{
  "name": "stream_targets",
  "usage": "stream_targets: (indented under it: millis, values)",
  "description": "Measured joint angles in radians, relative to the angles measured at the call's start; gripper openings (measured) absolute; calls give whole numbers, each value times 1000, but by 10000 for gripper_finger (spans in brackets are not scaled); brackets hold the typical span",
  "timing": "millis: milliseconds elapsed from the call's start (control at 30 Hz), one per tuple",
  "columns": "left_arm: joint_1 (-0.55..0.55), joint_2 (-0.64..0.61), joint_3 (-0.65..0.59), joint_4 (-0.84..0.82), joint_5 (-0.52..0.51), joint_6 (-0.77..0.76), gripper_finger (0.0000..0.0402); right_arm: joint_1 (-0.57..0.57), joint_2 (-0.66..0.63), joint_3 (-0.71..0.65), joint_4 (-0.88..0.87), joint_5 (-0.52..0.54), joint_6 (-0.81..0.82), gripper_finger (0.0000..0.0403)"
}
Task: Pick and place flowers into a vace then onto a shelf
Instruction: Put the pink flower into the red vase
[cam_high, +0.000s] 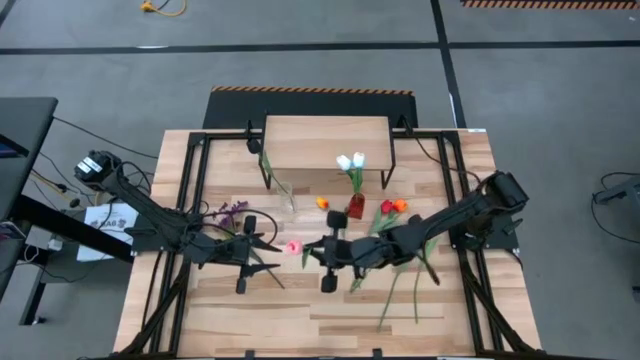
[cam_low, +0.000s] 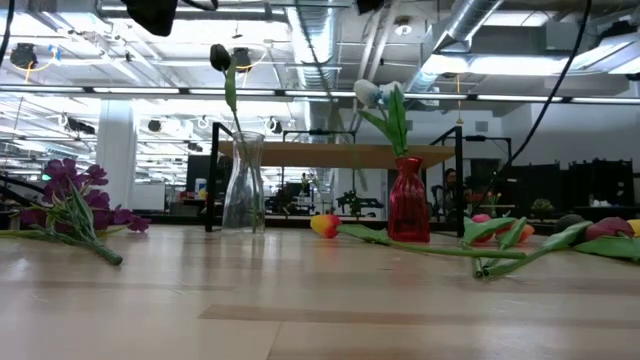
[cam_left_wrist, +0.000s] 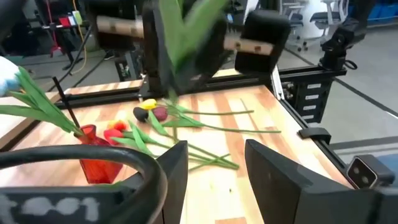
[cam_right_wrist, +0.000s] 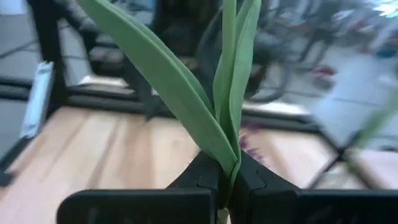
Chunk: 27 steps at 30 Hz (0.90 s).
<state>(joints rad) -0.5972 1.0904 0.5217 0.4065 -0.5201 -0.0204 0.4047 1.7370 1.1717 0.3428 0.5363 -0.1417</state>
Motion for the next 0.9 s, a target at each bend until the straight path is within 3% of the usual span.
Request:
stream_targets:
  millis: [133,233,333,467,567,700,900]
  values:
    - [0,3,0,-1,-1,0,149,21,-87,-40,9,137,-44,0]
    - [0,3,0,0,-1,-1,149,21,-201,-137,41,178,-50,0]
    - [0,3,0,1,-2,-1,149,7,-335,-288,192,161,-81,0]
    - [0,3,0,4,-18,-1,149,-30,-476,-521,539,25,-181,0]
    - [2,3,0,6,-33,-1,149,-86,-561,-650,702,-11,-182,0]
    - [2,3,0,7,-44,-1,149,-162,-638,-743,712,16,-159,0]
    - [2,3,0,5,-45,0,149,-235,-665,-773,713,15,-146,0]
